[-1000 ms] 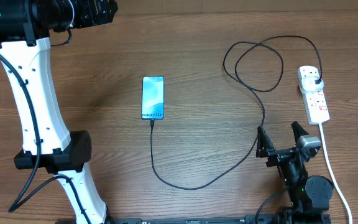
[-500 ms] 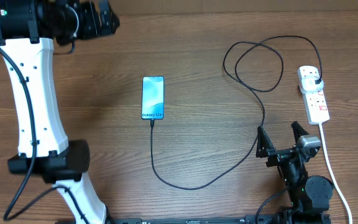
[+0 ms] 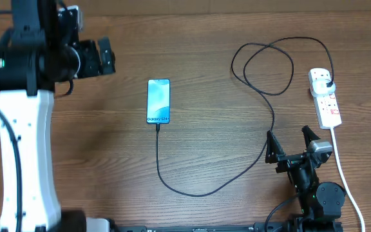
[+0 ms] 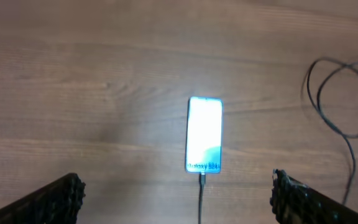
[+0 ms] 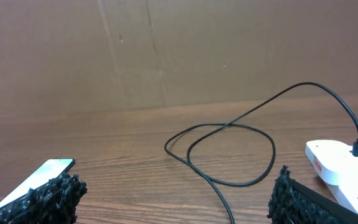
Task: Plug charger to phone and switch on socket
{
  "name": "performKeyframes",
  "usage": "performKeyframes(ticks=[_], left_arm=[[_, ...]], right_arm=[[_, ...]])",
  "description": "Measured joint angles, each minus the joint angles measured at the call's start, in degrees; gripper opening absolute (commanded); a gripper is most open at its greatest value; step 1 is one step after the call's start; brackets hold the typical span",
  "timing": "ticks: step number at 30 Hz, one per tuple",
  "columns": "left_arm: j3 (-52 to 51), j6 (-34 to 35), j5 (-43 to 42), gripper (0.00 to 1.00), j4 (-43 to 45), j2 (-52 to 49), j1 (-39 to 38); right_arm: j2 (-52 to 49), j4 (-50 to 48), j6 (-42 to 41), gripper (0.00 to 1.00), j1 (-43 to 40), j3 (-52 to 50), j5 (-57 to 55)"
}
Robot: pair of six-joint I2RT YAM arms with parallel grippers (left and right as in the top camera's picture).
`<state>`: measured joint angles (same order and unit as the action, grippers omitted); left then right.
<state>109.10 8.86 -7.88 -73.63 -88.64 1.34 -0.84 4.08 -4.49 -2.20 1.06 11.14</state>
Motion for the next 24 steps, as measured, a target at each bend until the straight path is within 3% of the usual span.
performKeyframes(ticks=[12,24], left_arm=[[-33.59,-0.33,4.13,1.00,7.23,18.43,0.00],[-61.05,-0.35,6.95,1.00,34.82,41.59,0.00]], right_arm=[[0.00,-0.04,0.04,1.00,0.00,0.00,0.00],[0.00,-0.04,0.02,1.00,0.00,0.00,0.00]])
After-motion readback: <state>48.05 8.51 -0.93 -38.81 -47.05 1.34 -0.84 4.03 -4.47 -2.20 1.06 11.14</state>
